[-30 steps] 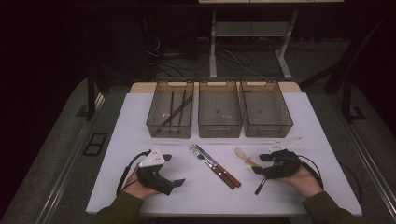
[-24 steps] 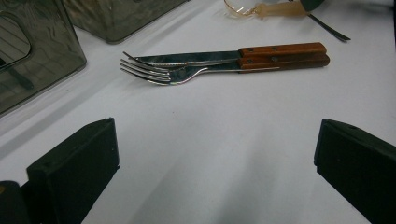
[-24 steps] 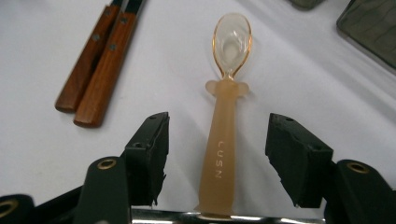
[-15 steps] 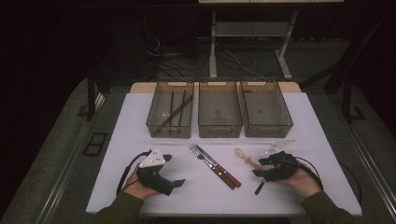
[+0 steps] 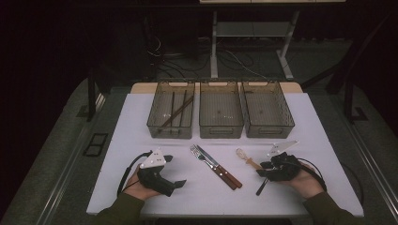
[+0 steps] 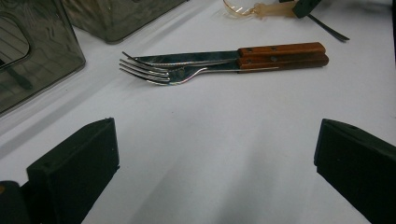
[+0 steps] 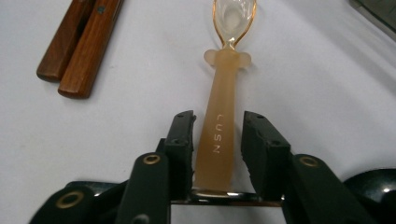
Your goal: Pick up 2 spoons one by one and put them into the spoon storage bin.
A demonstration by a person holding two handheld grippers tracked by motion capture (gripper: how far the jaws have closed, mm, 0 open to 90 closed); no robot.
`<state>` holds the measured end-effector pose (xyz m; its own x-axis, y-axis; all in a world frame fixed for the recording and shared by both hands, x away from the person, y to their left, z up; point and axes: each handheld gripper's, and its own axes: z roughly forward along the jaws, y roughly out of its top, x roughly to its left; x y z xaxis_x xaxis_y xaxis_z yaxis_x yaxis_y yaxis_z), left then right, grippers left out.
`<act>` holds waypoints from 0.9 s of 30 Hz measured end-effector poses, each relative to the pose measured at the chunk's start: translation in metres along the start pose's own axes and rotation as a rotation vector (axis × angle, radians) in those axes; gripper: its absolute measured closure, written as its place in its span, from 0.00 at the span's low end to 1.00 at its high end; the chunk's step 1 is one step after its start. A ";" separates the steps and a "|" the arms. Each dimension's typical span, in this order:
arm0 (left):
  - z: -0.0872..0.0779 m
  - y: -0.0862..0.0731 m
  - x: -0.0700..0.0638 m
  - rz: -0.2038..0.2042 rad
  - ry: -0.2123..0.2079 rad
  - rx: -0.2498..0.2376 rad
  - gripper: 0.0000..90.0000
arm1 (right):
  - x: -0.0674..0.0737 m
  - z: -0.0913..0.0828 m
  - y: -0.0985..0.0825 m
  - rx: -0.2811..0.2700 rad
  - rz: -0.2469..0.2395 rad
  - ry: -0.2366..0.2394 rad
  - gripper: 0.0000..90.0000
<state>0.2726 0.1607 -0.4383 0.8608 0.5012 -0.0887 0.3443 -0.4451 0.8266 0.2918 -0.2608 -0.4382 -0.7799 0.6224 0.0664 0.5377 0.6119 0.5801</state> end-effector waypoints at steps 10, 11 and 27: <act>0.000 0.000 0.000 0.001 0.000 0.001 0.00 | 0.003 0.000 0.001 0.017 -0.033 -0.016 0.79; 0.000 0.000 0.000 0.000 0.000 0.001 0.00 | 0.003 0.000 0.001 0.017 -0.033 -0.017 0.80; 0.001 -0.002 0.003 -0.015 -0.007 -0.007 0.00 | 0.003 0.001 0.003 0.015 -0.042 -0.027 0.82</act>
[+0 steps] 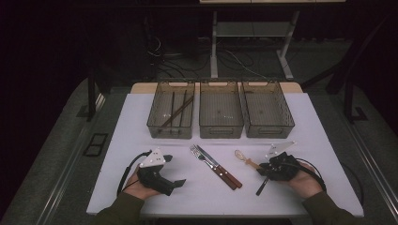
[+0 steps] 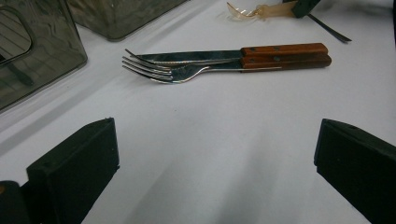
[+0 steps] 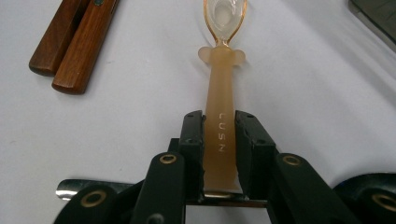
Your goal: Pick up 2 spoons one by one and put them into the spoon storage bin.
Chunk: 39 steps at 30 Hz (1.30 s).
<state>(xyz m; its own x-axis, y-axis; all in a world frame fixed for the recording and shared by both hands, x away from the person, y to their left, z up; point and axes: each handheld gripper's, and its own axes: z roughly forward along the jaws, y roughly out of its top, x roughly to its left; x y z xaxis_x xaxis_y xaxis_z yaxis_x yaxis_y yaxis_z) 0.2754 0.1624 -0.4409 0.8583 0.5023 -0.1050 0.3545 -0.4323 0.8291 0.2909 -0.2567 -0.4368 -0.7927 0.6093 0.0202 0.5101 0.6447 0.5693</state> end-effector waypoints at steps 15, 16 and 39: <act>0.000 0.000 -0.001 0.008 -0.001 0.008 0.00 | -0.002 -0.010 0.004 -0.057 0.008 -0.006 0.82; 0.000 0.000 -0.001 0.008 -0.001 0.008 0.00 | -0.002 -0.012 0.004 -0.065 0.012 -0.004 0.82; 0.001 0.000 -0.002 0.008 -0.003 0.007 0.00 | -0.008 -0.026 0.018 -0.180 0.031 0.004 0.82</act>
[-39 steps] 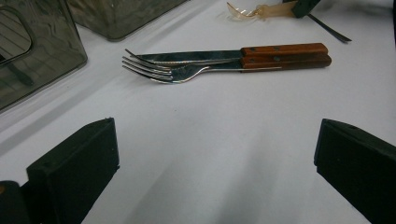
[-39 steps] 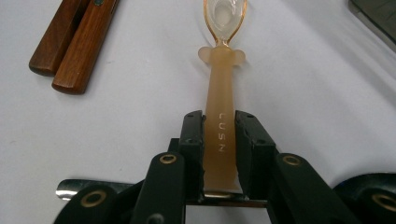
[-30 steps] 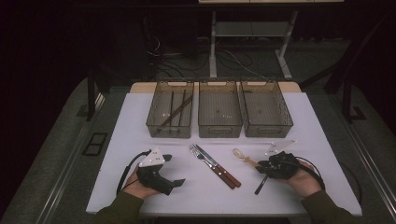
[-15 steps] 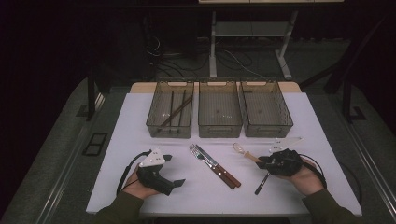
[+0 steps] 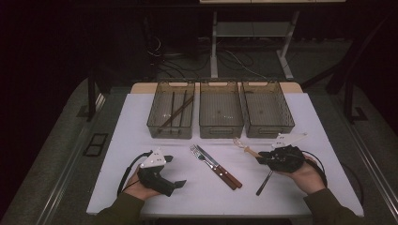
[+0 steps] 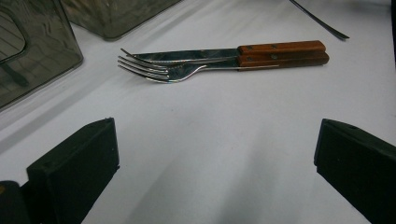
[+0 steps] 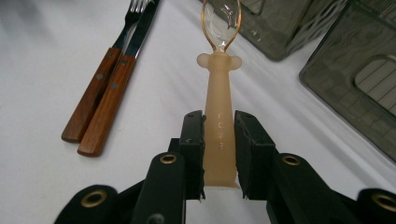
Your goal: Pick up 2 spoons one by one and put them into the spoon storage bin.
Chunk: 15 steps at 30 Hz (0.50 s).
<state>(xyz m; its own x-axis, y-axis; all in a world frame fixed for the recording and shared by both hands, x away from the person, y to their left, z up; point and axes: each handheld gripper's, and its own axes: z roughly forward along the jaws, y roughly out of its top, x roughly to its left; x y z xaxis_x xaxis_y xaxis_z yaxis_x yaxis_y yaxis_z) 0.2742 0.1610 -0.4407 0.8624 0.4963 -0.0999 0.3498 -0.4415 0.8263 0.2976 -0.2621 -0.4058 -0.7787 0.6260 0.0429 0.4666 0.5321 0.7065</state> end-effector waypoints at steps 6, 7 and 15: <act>0.000 0.000 0.000 0.000 -0.002 0.000 0.00 | -0.004 -0.002 0.007 -0.027 0.014 -0.002 0.82; 0.000 0.000 0.000 0.000 -0.002 0.001 0.00 | -0.004 -0.002 0.008 -0.031 0.014 -0.001 0.82; 0.001 0.000 0.000 -0.002 -0.002 0.002 0.00 | -0.009 -0.005 0.017 -0.069 0.022 -0.013 0.82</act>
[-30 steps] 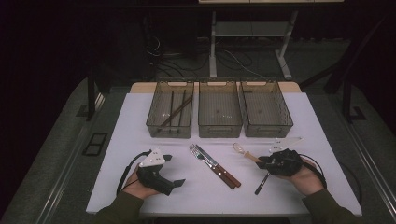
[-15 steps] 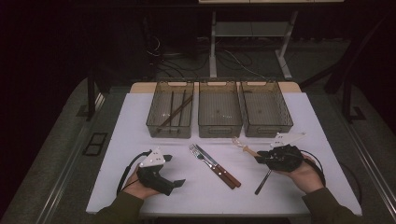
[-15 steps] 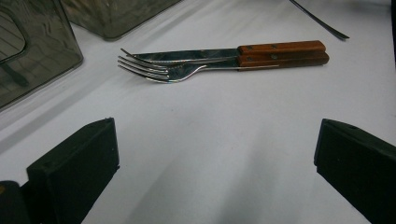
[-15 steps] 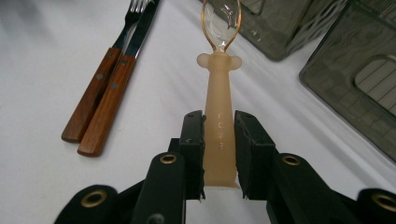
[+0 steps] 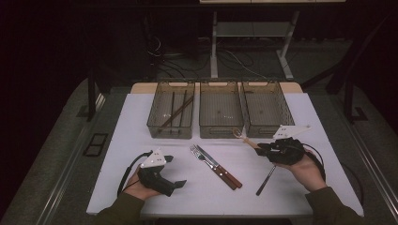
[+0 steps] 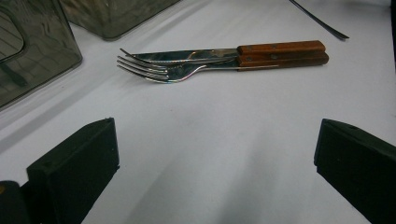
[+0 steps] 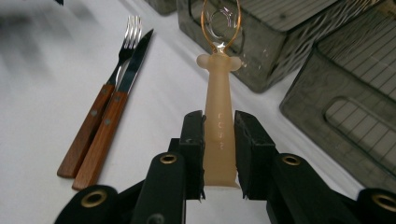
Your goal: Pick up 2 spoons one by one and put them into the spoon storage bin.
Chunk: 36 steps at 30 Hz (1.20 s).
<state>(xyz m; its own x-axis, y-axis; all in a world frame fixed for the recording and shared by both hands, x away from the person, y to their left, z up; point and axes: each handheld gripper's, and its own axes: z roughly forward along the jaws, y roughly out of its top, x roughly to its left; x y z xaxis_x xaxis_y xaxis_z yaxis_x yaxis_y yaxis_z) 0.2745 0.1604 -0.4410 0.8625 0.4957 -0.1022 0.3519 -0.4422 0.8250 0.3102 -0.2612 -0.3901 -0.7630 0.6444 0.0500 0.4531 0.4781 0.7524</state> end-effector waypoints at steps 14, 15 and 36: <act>0.001 0.000 0.000 -0.002 0.001 0.000 0.00 | -0.008 0.004 0.019 -0.046 0.022 -0.018 0.82; 0.001 0.000 0.000 -0.004 0.000 -0.001 0.00 | -0.009 0.005 0.021 -0.051 0.021 -0.020 0.82; 0.000 0.000 0.000 0.001 -0.005 0.006 0.00 | -0.018 0.023 0.053 -0.109 0.033 -0.042 0.82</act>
<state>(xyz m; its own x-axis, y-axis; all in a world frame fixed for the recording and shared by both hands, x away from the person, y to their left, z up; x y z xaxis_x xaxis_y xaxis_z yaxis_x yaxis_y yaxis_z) 0.2745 0.1600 -0.4412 0.8647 0.4915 -0.1039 0.3529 -0.4470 0.8220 0.3592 -0.2337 -0.3660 -0.7277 0.6841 0.0502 0.4233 0.3902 0.8177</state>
